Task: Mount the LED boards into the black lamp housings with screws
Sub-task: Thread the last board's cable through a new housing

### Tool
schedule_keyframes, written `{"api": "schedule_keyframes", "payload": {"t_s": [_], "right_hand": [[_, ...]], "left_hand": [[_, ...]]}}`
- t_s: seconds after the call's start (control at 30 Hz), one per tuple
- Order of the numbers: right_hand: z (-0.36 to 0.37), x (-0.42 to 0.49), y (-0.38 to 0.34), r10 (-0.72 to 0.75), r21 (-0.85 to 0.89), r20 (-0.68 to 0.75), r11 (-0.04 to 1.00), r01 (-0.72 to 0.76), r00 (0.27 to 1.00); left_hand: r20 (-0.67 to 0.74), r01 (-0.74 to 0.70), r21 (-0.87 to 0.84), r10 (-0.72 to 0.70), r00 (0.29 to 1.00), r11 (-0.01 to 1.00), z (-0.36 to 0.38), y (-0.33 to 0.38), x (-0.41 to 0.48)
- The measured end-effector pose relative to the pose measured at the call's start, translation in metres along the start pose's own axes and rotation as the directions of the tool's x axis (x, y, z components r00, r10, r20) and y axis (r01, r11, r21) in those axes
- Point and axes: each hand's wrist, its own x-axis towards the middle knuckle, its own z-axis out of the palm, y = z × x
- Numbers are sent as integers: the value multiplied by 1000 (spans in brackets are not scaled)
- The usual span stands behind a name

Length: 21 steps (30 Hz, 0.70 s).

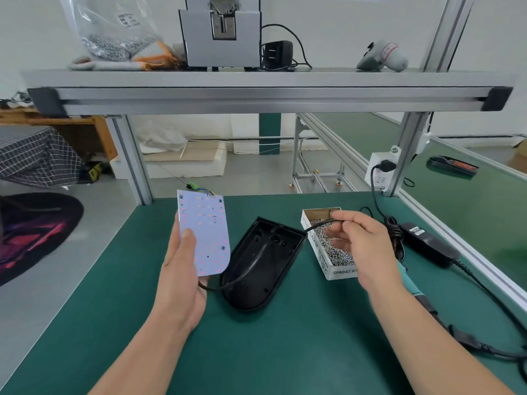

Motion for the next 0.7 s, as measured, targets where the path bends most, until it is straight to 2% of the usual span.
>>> {"api": "schedule_keyframes", "payload": {"t_s": [0.07, 0.13, 0.2, 0.27, 0.3, 0.37, 0.43, 0.5, 0.57, 0.63, 0.7], "right_hand": [[-1, 1, 0, -2, 43, -16, 999, 3, 1000], [-1, 1, -1, 9, 168, -28, 986, -4, 1000], [2, -1, -2, 10, 268, 4, 963, -10, 1000], [8, -6, -1, 22, 289, 72, 956, -42, 997], [12, -9, -2, 38, 243, 108, 968, -63, 993], [18, -15, -1, 46, 36, 185, 998, -54, 982], [21, -22, -1, -8, -231, 263, 970, 71, 965], [24, -30, -2, -60, -437, 346, 873, 218, 936], [29, -36, 0, -85, -606, 393, 725, 327, 916], [36, -39, 1, -104, -642, 409, 674, 366, 907], [44, -42, 2, -123, -599, 423, 705, 379, 898]], "left_hand": [[20, 56, -129, -53, 998, 990, -6, 7, 4], [18, 147, -243, -147, 989, 959, -7, 9, 4], [-3, 176, -301, -185, 983, 937, 0, 6, 0], [-54, 160, -319, -186, 981, 934, 11, 1, -5], [-76, 144, -309, -175, 982, 940, 17, -1, -8], [-91, 112, -284, -143, 986, 952, 24, -4, -14], [-65, 100, -286, -123, 990, 953, 28, -4, -18], [-25, 98, -299, -110, 994, 949, 27, 0, -18], [10, 105, -284, -107, 994, 953, 25, 4, -16], [42, 105, -242, -98, 994, 965, 23, 5, -13], [43, 89, -203, -82, 996, 975, 20, 3, -10]]}}
